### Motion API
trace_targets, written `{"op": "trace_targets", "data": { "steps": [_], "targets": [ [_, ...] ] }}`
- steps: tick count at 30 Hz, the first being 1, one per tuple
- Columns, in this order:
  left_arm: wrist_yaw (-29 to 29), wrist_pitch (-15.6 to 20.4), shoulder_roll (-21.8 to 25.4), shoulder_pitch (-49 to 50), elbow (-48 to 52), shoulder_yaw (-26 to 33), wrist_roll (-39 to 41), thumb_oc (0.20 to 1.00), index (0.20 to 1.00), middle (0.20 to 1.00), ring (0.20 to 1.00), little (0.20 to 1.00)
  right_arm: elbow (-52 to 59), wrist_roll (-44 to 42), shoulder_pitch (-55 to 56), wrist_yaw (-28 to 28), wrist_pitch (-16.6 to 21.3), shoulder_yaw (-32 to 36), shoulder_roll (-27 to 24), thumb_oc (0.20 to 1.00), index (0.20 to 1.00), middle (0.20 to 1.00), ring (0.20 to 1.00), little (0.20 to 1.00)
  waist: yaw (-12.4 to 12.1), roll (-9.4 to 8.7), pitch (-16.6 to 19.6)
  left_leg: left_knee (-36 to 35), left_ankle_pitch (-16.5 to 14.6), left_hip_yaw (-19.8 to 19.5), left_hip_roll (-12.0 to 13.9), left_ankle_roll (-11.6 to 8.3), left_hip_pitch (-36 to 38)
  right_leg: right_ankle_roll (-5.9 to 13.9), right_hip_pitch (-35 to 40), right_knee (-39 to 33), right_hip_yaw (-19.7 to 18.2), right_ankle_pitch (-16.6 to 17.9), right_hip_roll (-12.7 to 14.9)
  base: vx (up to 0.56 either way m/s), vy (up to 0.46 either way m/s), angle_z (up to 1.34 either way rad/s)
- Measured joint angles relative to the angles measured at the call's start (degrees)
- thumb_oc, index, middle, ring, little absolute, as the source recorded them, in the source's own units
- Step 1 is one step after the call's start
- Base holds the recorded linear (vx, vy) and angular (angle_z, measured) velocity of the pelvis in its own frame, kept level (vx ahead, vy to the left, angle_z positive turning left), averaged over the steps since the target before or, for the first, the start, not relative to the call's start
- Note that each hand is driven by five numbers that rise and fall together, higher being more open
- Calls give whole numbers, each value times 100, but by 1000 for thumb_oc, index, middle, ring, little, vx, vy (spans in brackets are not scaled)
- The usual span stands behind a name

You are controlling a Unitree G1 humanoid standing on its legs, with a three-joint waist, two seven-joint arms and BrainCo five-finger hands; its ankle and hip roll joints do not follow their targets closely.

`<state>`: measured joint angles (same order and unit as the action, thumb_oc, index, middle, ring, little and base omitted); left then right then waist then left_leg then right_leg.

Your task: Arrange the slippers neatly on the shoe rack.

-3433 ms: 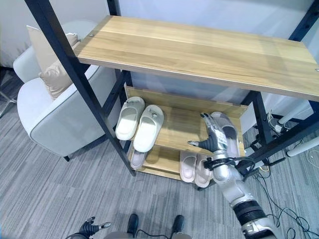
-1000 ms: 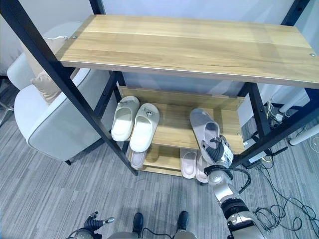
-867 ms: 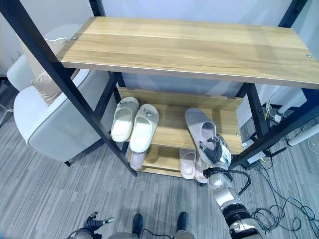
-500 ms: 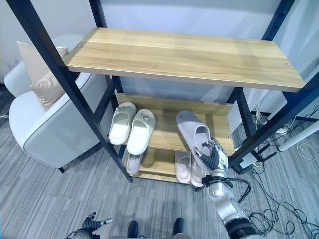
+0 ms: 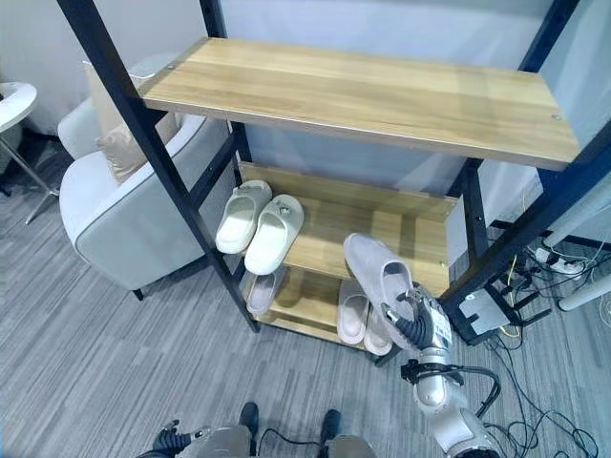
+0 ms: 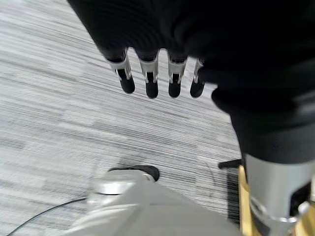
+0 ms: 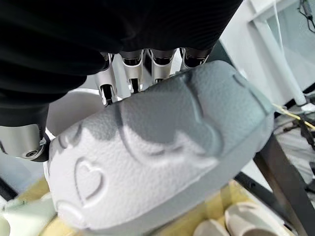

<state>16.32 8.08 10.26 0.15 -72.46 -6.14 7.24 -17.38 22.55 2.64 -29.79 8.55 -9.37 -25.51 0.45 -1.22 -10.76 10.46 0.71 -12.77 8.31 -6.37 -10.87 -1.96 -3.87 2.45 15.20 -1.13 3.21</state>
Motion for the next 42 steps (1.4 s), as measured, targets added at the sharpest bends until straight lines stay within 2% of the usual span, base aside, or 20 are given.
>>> {"op": "trace_targets", "data": {
  "steps": [2,3,5,7,9,11,13,14,15,16,18,21,22,25,26,27,28,33,38,42],
  "targets": [
    [26,-6,128,-91,8,-16,71,1000,1000,1000,1000,1000,50,-54,49,-31,1,280,-19,200,200,200,200,200,75,-113,-37,-105,-33,198,360,-20,3,105,-30,-18,-24,53,123,171,302,-4],
    [19,-27,115,-108,13,-59,56,1000,1000,1000,1000,1000,248,-181,200,-68,-23,536,-106,200,200,200,200,200,216,-49,61,68,-55,325,264,3,109,217,9,-58,-23,118,225,287,531,1],
    [6,5,-8,-225,35,-82,-80,1000,1000,1000,1000,1000,403,-203,302,-63,-42,592,-189,200,200,200,200,200,331,-26,390,-522,-385,667,-82,95,707,525,26,43,-111,225,541,201,447,4],
    [-2,8,56,-136,16,-157,-194,1000,1000,1000,1000,1000,573,-193,460,-2,22,377,-22,200,200,200,200,200,305,-380,697,-552,-407,872,-548,318,783,633,35,-35,-327,280,930,71,335,-10],
    [0,10,181,-84,10,-289,-351,1000,1000,1000,1000,1000,693,-184,502,45,23,373,230,200,200,200,200,200,304,-534,822,-342,-578,1082,-881,568,779,783,7,-32,-527,523,1267,16,276,-32],
    [5,9,204,-87,-117,-283,-476,1000,1000,1000,1000,1000,984,-83,508,71,27,271,209,200,200,200,200,200,330,-443,784,0,-760,1328,-1091,775,578,769,-168,-50,-825,953,1481,-44,219,-48],
    [12,1,323,-76,-141,-289,-653,1000,1000,1000,1000,1000,985,199,556,119,16,152,196,200,200,200,200,200,309,-518,685,122,-834,1634,-1233,912,553,845,-446,24,-915,1395,1532,-170,286,-70],
    [15,-2,340,-27,-139,-285,-673,1000,1000,1000,1000,1000,1060,324,490,130,-1,120,201,200,200,200,200,200,286,-501,628,283,-861,1747,-1169,954,443,825,-693,148,-1027,1568,1520,-170,194,-123],
    [3,2,326,-72,-79,-273,-666,1000,1000,1000,1000,1000,1130,487,373,108,12,144,158,200,200,200,200,200,303,-435,398,430,-898,2130,-1127,1073,308,862,-978,95,-839,2333,1471,-167,207,-123],
    [3,7,238,-193,-79,-255,-661,1000,1000,1000,1000,1000,1130,519,223,56,-33,181,41,200,200,200,200,200,278,-311,107,549,-990,2286,-1021,1211,191,771,-1098,404,-205,2032,1584,-74,115,-105],
    [-7,48,219,-248,126,-230,-664,1000,1000,1000,1000,1000,1232,706,514,102,-107,182,-245,200,200,200,200,200,140,-181,-16,413,-844,2397,-1065,1351,200,796,-1028,2064,578,447,1838,-128,74,-55],
    [-3,84,365,-126,161,-241,-668,1000,1000,1000,1000,1000,1439,1062,704,169,-43,-93,-438,200,200,200,200,200,-30,-382,-201,65,-485,2736,-1079,1224,184,947,-492,1819,774,-565,1384,-119,-70,-56],
    [17,103,381,-174,249,-226,-675,1000,1000,1000,1000,1000,1548,1159,760,177,-25,-65,-522,200,200,200,200,200,26,-323,-338,220,-480,2551,-1014,1201,-42,794,-380,1503,433,-714,1074,-58,-46,18],
    [42,193,358,-221,272,-252,-695,1000,1000,1000,1000,1000,1663,1230,890,195,112,-82,-630,200,200,200,200,200,62,-390,-520,608,-501,2474,-886,1055,-511,528,-880,2177,162,-953,983,-69,-72,23],
    [46,229,434,-328,274,-252,-697,1000,1000,1000,1000,1000,1639,1234,879,201,146,-121,-680,200,200,200,200,200,91,-467,-593,676,-573,2456,-876,877,-674,469,-1084,2274,153,-989,1009,-52,-78,16],
    [84,244,451,-405,325,-215,-665,1000,1000,1000,1000,1000,1631,1236,871,208,160,-162,-722,200,200,200,200,200,130,-516,-685,1327,-775,2397,-808,894,-939,411,-1246,2390,191,-965,1049,-85,-112,1],
    [151,251,434,-327,387,-227,-671,1000,1000,1000,1000,1000,1691,1236,833,207,198,-205,-889,200,200,200,200,200,141,-351,-677,1557,-984,2133,-609,818,-1010,410,-1382,2662,231,-1087,942,-62,-76,15],
    [248,399,499,-396,750,-236,-625,1000,1000,1000,1000,1000,1643,1194,593,202,277,-358,-929,200,200,200,200,200,166,-407,-942,2175,-1005,1954,-472,790,-1853,187,-2284,3514,170,-1386,920,-17,-122,5],
    [285,473,614,-434,999,-299,-555,1000,1000,1000,1000,1000,1372,1128,-74,144,200,-477,-918,200,200,200,200,200,157,-363,-1136,2350,-1025,1863,-286,692,-2275,142,-2707,3669,251,-1499,788,8,-119,-2],
    [473,467,724,-331,2034,-352,-563,1000,1000,1000,1000,1000,1534,933,-109,-24,193,-256,-907,200,200,200,200,200,108,-288,-1216,2002,-805,1843,-312,628,-2568,-27,-3040,3581,282,-1483,746,40,-208,12]
  ]
}}
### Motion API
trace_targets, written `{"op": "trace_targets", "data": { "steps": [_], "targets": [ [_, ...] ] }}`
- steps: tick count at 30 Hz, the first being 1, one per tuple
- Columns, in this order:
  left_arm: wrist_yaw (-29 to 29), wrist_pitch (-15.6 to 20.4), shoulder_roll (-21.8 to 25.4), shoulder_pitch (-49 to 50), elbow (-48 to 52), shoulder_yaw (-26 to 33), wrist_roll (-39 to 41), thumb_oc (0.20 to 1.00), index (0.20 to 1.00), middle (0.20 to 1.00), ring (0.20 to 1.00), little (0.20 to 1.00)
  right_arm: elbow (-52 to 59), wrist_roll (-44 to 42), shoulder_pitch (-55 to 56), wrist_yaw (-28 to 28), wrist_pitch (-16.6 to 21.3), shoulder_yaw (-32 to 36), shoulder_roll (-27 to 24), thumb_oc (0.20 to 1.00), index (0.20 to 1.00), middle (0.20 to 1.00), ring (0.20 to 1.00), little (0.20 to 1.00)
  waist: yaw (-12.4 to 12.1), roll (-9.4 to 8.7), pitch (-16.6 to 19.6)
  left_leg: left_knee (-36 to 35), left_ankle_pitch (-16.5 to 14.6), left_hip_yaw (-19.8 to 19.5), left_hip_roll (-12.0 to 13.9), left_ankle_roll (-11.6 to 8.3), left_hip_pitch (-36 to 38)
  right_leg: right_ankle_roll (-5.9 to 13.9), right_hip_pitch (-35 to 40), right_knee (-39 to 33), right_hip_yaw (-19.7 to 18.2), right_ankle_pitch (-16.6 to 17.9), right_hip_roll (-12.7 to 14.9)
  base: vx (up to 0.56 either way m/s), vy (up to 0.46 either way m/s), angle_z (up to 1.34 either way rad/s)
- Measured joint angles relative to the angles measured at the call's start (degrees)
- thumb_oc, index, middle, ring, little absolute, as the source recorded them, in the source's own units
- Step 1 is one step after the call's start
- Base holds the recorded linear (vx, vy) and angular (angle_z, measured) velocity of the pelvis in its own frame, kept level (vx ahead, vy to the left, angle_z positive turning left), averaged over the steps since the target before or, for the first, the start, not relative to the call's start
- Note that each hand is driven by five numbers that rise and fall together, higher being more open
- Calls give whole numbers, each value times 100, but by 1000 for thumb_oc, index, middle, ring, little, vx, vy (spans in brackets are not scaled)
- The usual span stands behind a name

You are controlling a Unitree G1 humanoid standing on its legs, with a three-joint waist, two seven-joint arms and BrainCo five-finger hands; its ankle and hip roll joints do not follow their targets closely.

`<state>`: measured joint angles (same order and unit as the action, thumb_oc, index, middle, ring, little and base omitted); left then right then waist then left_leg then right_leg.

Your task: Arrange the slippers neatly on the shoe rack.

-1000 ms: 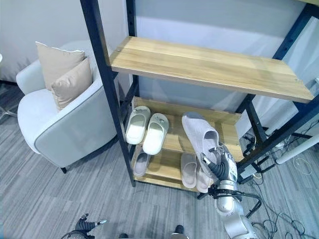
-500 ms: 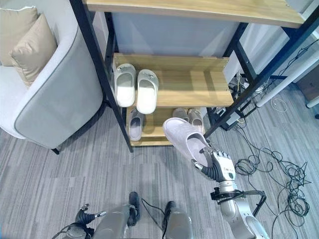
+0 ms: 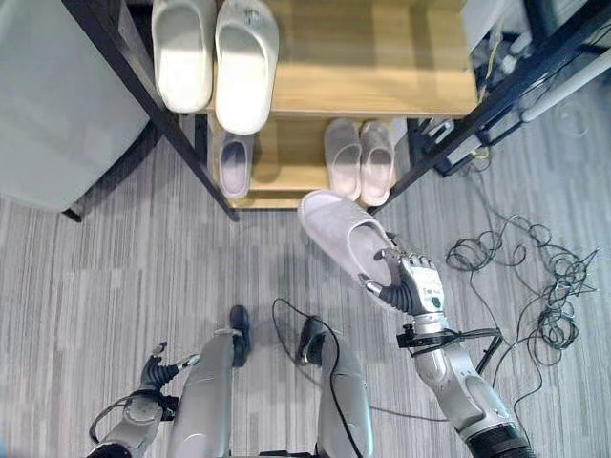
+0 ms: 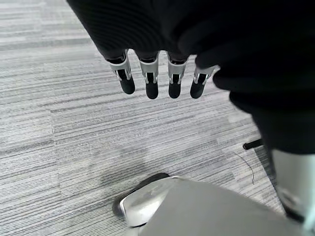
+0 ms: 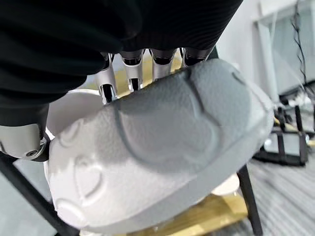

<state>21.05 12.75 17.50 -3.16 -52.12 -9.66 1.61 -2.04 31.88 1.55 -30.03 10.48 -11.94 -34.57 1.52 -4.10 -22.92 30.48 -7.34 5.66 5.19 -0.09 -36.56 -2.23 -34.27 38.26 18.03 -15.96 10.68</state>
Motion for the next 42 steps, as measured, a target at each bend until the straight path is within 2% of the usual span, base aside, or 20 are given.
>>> {"op": "trace_targets", "data": {
  "steps": [3,4,5,6,8,9,12,15,17,18,20,21,22,23,26,28,30,33,35,42],
  "targets": [
    [181,184,105,136,1220,-283,-40,1000,1000,1000,1000,1000,-124,-144,56,-209,7,189,60,200,200,200,200,200,-104,203,-111,-342,521,-320,-50,-268,60,-158,343,-180,191,-55,-245,-56,-318,91],
    [185,191,282,170,1745,-633,-36,1000,1000,1000,1000,1000,-182,-304,258,-278,-22,492,364,200,200,200,200,200,-51,172,-115,-268,1110,-114,-33,-411,-176,-324,573,-481,429,-138,-112,90,75,184],
    [185,208,393,170,2170,-817,-34,1000,1000,1000,1000,1000,-59,-407,304,-377,-12,738,601,200,200,200,200,200,-187,123,-142,109,1152,288,178,-275,-597,-404,585,-699,630,-99,-185,110,193,143],
    [177,419,299,-256,742,-558,241,1000,1000,1000,1000,1000,-233,-579,-756,-547,-20,292,881,200,200,200,200,200,-222,-18,-222,-1031,761,-477,66,-286,-515,-372,480,-1060,571,84,-489,234,266,-5],
    [170,237,210,-1903,-2858,156,477,1000,1000,1000,1000,1000,-477,-572,-2036,-604,19,-413,1091,200,200,200,200,200,-241,-188,-411,-2548,822,-721,271,-373,-28,-351,454,-1264,216,230,-928,266,242,-108],
    [144,94,443,-2254,-3134,1044,705,1000,1000,1000,1000,1000,-396,-576,-2206,-560,97,-781,939,200,200,200,200,200,-163,-428,-427,-1374,705,-501,316,-137,-441,-283,194,-738,-31,-91,-864,297,203,-98],
    [144,392,726,-2011,-1731,592,767,1000,1000,1000,1000,1000,-560,-584,-1329,-384,149,-768,730,200,200,200,200,200,105,-504,-386,-104,497,-137,264,-57,-791,-58,85,-9,-161,-589,-507,226,172,-27],
    [181,368,814,-1816,-1289,451,595,1000,1000,1000,1000,1000,-621,-586,-841,-177,85,-783,805,200,200,200,200,200,117,-549,-330,-83,260,60,-36,255,-617,334,321,-430,-250,-136,-191,153,195,-9],
    [190,372,828,-1617,-1216,302,575,1000,1000,1000,1000,1000,-622,-593,-877,-178,160,-756,859,200,200,200,200,200,54,-421,-246,-136,153,58,-90,443,-374,551,300,-361,-298,8,-3,70,196,-6],
    [196,373,871,-1548,-1210,273,565,1000,1000,1000,1000,1000,-645,-605,-845,-180,177,-740,902,200,200,200,200,200,73,-433,-171,-134,126,113,-229,478,-315,774,422,-950,-252,576,143,41,244,4],
    [205,374,1026,-1332,-1215,295,558,1000,1000,1000,1000,1000,-1048,-640,-1108,-181,149,-777,1247,200,200,200,200,200,50,-464,-185,998,139,205,-84,492,-818,871,343,-405,-289,865,243,114,193,-22],
    [218,357,1027,-1254,-1264,288,566,1000,1000,1000,1000,1000,-1016,-685,-1059,-197,122,-819,1248,200,200,200,200,200,42,-439,-143,731,94,183,-18,523,-826,921,102,233,-308,861,392,147,123,-47],
    [236,349,1005,-1077,-1156,228,566,1000,1000,1000,1000,1000,-865,-670,-926,-245,132,-882,1080,200,200,200,200,200,85,-250,-66,548,-285,96,5,555,-787,1016,-275,960,-335,719,582,123,55,-30],
    [357,316,1000,-1116,-741,152,581,1000,1000,1000,1000,1000,-745,-658,-907,-296,120,-851,1006,200,200,200,200,200,77,-294,-180,905,-569,160,-141,733,-931,974,-559,1199,-290,544,912,100,-137,-25],
    [480,357,1013,-1399,-67,39,571,1000,1000,1000,1000,1000,-717,-458,-1166,-281,-4,-846,821,200,200,200,200,200,63,-43,-672,950,-477,253,-210,720,-1063,1034,-767,-382,-15,577,916,24,-61,1],
    [607,569,887,-1364,339,62,527,1000,1000,1000,1000,1000,-679,-518,-1060,-394,-31,-470,944,200,200,200,200,200,104,-57,-746,930,-489,193,-408,712,-1042,964,-754,-732,-434,946,695,17,-47,49],
    [679,550,773,-1320,101,85,504,1000,1000,1000,1000,1000,-668,-548,-1163,-409,30,-490,862,200,200,200,200,200,63,-58,-742,842,-430,122,-381,577,-1025,827,-823,-520,-616,888,564,43,-118,24],
    [671,561,730,-1133,150,56,437,1000,1000,1000,1000,1000,-667,-604,-1264,-413,30,-490,870,200,200,200,200,200,71,-60,-737,844,-402,-8,-361,446,-1110,707,-920,-287,-493,713,573,29,-52,23],
    [680,561,718,-957,205,59,389,1000,1000,1000,1000,1000,-641,-602,-1306,-419,38,-408,859,200,200,200,200,200,49,-82,-612,1041,-435,-198,-281,300,-1480,456,-1336,197,-359,388,565,35,-48,25],
    [690,666,721,-927,605,66,404,1000,1000,1000,1000,1000,-717,-687,-1977,-540,-10,-245,863,200,200,200,200,200,-17,-19,-55,2341,-822,-483,-123,75,-2747,155,-2543,1738,-305,-323,666,38,-66,10]
  ]
}}
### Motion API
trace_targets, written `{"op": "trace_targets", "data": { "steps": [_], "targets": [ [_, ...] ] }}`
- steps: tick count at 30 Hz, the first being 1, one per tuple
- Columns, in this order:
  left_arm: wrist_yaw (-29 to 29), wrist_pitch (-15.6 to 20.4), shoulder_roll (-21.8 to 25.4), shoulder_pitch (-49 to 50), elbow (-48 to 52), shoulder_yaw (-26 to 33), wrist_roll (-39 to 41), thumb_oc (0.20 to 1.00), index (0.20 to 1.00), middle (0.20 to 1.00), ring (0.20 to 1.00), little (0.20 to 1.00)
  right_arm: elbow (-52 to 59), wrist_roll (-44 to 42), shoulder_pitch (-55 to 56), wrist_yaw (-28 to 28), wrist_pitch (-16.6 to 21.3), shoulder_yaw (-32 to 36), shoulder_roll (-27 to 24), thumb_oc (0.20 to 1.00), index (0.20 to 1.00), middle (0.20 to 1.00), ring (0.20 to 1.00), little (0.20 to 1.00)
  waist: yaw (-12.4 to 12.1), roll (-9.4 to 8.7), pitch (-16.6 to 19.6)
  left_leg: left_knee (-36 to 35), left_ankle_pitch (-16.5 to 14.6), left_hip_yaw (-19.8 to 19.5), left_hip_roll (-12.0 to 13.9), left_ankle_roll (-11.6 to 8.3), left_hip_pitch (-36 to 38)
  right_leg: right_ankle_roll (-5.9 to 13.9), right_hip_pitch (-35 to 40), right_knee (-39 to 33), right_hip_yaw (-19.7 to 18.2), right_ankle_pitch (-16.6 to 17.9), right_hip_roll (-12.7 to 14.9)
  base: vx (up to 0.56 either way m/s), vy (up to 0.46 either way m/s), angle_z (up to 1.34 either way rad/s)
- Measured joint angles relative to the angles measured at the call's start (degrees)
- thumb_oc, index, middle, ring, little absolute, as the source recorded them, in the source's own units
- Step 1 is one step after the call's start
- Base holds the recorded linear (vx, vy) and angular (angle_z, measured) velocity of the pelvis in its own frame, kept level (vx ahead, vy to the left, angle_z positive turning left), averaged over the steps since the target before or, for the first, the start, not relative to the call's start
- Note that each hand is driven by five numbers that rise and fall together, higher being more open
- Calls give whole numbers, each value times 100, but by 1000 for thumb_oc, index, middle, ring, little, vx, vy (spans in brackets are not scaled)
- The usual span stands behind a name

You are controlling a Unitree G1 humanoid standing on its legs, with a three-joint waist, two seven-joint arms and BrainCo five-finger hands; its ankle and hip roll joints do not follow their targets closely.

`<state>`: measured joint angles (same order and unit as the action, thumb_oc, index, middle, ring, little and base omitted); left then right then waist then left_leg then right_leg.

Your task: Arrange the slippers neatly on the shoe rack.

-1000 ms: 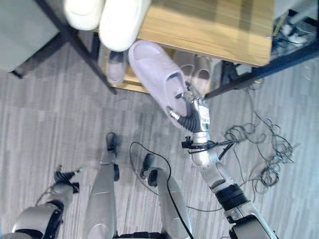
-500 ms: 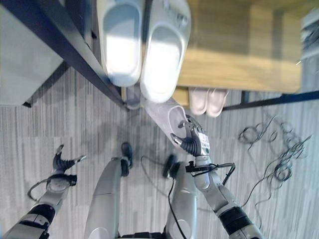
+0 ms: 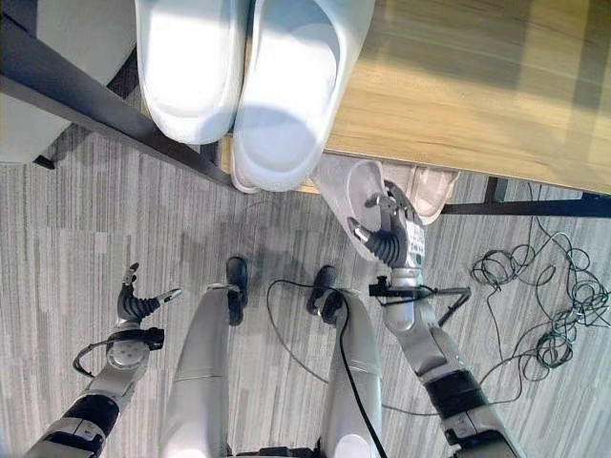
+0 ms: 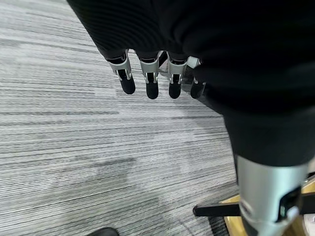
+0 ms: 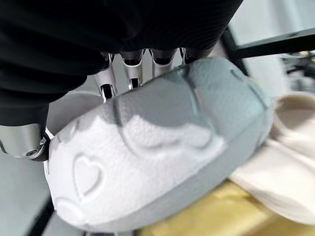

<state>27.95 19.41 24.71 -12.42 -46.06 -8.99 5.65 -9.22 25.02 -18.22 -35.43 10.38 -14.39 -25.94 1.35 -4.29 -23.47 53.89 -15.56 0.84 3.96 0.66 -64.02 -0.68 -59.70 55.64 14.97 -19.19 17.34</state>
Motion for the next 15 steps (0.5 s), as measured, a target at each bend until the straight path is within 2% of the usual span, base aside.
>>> {"op": "trace_targets", "data": {
  "steps": [2,3,4,5,7,8,10,12,14,15],
  "targets": [
    [33,0,-11,3,25,-10,54,1000,1000,1000,1000,1000,-165,-56,-250,-23,-16,-42,0,200,200,200,200,200,-123,87,257,565,-180,-95,-1,-49,-459,-69,-419,638,-17,-254,103,21,-85,13],
    [136,0,8,-46,100,-1,63,1000,1000,1000,1000,1000,-197,-188,-315,-25,-16,-55,16,200,200,200,200,200,-161,114,333,932,-326,-129,-4,18,-721,-165,-645,975,-12,-430,182,34,-57,16],
    [204,2,22,-68,206,-12,71,1000,1000,1000,1000,1000,-216,-295,-450,2,-33,-81,24,200,200,200,200,200,-265,144,357,1131,-353,-185,5,-15,-906,-165,-810,1248,-19,-516,209,52,-93,14],
    [211,3,45,-20,307,-17,70,1000,1000,1000,1000,1000,-159,-417,-487,15,-40,-120,25,200,200,200,200,200,-267,146,364,1333,-397,-182,-4,-61,-1007,-171,-902,1441,-26,-601,270,56,-51,9],
    [214,3,57,179,515,-68,100,1000,1000,1000,1000,1000,-118,-631,-779,83,-39,-225,8,200,200,200,200,200,-323,252,523,2399,-829,-233,57,22,-1602,-285,-1482,2468,-219,-1044,356,63,-23,-5],
    [215,11,21,212,564,-116,212,1000,1000,1000,1000,1000,-147,-690,-933,122,-86,-265,-2,200,200,200,200,200,-390,326,576,2752,-923,-297,42,-39,-1870,-217,-1734,2818,-276,-1135,383,82,-4,-7],
    [234,16,67,317,662,-119,376,1000,1000,1000,1000,1000,-196,-913,-1266,136,-121,-280,-11,200,200,200,200,200,-439,431,674,3679,-1221,-311,85,38,-2443,-300,-2327,3706,-474,-1416,449,123,3,-12],
    [258,13,111,292,652,-132,634,1000,1000,1000,1000,1000,-486,-1510,-1854,143,-141,-363,-130,200,200,200,200,200,-511,571,736,4955,-1577,-368,104,119,-3219,-336,-3170,4968,-867,-1724,497,168,-2,-19],
    [368,15,163,274,648,-108,759,1000,1000,1000,1000,1000,-837,-1766,-2055,150,-225,-421,-307,200,200,200,200,200,-553,678,739,5739,-1815,-510,90,-13,-3503,-211,-3365,5698,-1004,-2005,533,116,-14,-9],
    [383,19,173,258,652,-47,880,1000,1000,1000,1000,1000,-928,-1833,-2152,139,-235,-418,-353,200,200,200,200,200,-558,701,730,5964,-1851,-536,82,35,-3664,-166,-3513,5914,-1070,-2064,539,97,-11,-4]
  ]
}}
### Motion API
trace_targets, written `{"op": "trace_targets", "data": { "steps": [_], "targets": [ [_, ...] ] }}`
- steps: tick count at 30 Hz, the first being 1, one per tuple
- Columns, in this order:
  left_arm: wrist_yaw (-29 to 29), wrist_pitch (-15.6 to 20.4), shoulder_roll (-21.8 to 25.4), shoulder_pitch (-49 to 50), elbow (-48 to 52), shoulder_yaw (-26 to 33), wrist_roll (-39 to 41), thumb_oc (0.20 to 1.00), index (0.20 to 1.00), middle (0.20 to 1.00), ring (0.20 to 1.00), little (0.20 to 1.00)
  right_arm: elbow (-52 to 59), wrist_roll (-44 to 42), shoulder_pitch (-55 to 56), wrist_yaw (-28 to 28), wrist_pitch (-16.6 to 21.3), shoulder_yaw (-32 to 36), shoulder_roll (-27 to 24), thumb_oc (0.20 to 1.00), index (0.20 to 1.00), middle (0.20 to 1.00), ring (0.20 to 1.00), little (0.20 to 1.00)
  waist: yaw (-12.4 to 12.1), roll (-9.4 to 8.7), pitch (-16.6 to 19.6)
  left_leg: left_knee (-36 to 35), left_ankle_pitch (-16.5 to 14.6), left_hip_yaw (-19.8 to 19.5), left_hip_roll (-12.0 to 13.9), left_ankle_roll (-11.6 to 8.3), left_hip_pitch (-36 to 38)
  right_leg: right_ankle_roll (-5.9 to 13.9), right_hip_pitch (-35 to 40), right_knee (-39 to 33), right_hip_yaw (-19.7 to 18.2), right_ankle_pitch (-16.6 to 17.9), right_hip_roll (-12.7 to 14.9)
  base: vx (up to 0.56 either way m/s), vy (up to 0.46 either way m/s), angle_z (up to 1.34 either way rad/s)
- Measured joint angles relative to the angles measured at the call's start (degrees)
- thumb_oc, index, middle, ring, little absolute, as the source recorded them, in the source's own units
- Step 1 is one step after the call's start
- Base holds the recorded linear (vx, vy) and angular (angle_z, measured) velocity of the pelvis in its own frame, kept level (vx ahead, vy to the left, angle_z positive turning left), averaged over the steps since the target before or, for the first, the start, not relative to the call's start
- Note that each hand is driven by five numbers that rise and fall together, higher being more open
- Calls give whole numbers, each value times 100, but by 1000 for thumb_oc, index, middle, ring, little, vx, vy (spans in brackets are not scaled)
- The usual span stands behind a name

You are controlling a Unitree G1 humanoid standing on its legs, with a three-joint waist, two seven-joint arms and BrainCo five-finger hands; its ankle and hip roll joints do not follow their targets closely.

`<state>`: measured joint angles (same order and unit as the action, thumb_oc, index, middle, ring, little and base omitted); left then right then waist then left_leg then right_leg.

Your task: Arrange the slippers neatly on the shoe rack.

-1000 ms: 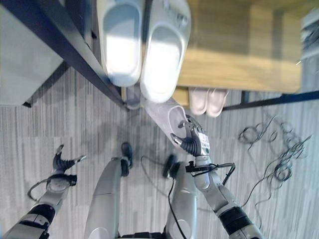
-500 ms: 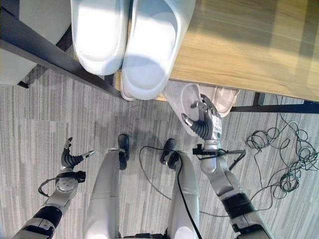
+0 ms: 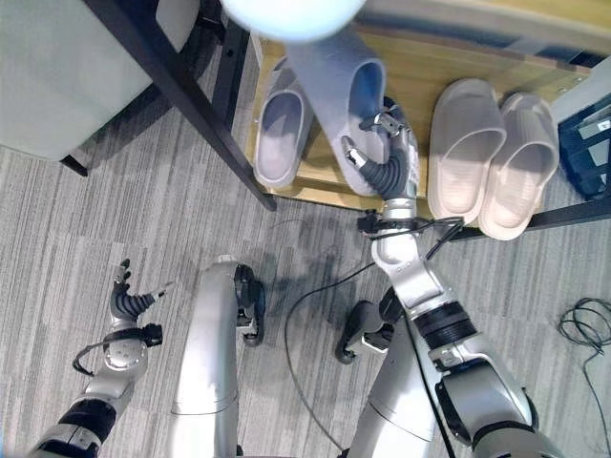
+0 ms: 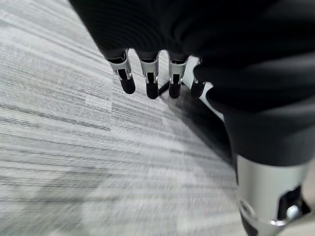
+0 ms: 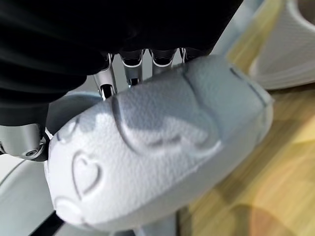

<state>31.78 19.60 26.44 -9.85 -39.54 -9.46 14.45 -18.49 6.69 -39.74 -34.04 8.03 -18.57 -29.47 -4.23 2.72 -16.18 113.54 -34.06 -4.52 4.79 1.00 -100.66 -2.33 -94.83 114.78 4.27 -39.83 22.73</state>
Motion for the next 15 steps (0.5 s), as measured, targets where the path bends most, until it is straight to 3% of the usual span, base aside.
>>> {"op": "trace_targets", "data": {
  "steps": [2,3,4,7,9,10,11,15],
  "targets": [
    [17,-7,25,14,9,-1,78,1000,1000,1000,1000,1000,-316,-183,-68,8,-35,-12,-96,200,200,200,200,200,46,32,-58,445,-155,54,14,95,-70,-51,-135,456,-240,-140,34,54,10,-2],
    [46,1,27,54,-6,-2,76,1000,1000,1000,1000,1000,-496,-365,-104,4,-75,-70,-36,200,200,200,200,200,33,43,-72,478,-143,78,14,44,-55,108,-153,508,-299,-122,15,68,43,-8],
    [69,4,85,115,-8,-12,82,1000,1000,1000,1000,1000,-771,-641,-267,-5,-58,-263,-43,200,200,200,200,200,64,37,-137,636,-214,112,27,86,28,81,-116,664,-429,-144,0,44,38,-14],
    [73,28,380,13,-37,-143,188,1000,1000,1000,1000,1000,-1530,-943,-1412,120,-138,-1092,-391,200,200,200,200,200,39,67,-740,1425,-475,65,33,120,250,58,-23,1456,-797,-374,-107,-10,30,-12],
    [72,57,595,-108,-387,-134,255,1000,1000,1000,1000,1000,-1593,-987,-2227,167,-161,-1691,-266,200,200,200,200,200,161,28,-1140,1837,-449,-80,-7,53,263,99,17,1842,-847,-341,-177,-43,22,-14],
    [71,53,629,-188,-515,-90,305,1000,1000,1000,1000,1000,-1592,-982,-2458,233,-175,-1800,-274,200,200,200,200,200,171,14,-1336,1965,-544,-119,20,44,354,29,93,1970,-884,-431,-224,-9,-3,-9],
    [80,55,575,-308,-500,72,377,1000,1000,1000,1000,1000,-1488,-975,-2504,244,-177,-1745,-230,200,200,200,200,200,125,1,-1415,1998,-579,-162,24,-36,336,89,96,1986,-863,-458,-258,-35,-7,-10],
    [209,63,624,-394,-390,101,514,1000,1000,1000,1000,1000,-1701,-982,-2630,270,-279,-1805,199,200,200,200,200,200,151,-48,-1427,2018,-675,-188,43,-52,538,98,297,1993,-841,-540,-293,-43,-10,-2]
  ]
}}
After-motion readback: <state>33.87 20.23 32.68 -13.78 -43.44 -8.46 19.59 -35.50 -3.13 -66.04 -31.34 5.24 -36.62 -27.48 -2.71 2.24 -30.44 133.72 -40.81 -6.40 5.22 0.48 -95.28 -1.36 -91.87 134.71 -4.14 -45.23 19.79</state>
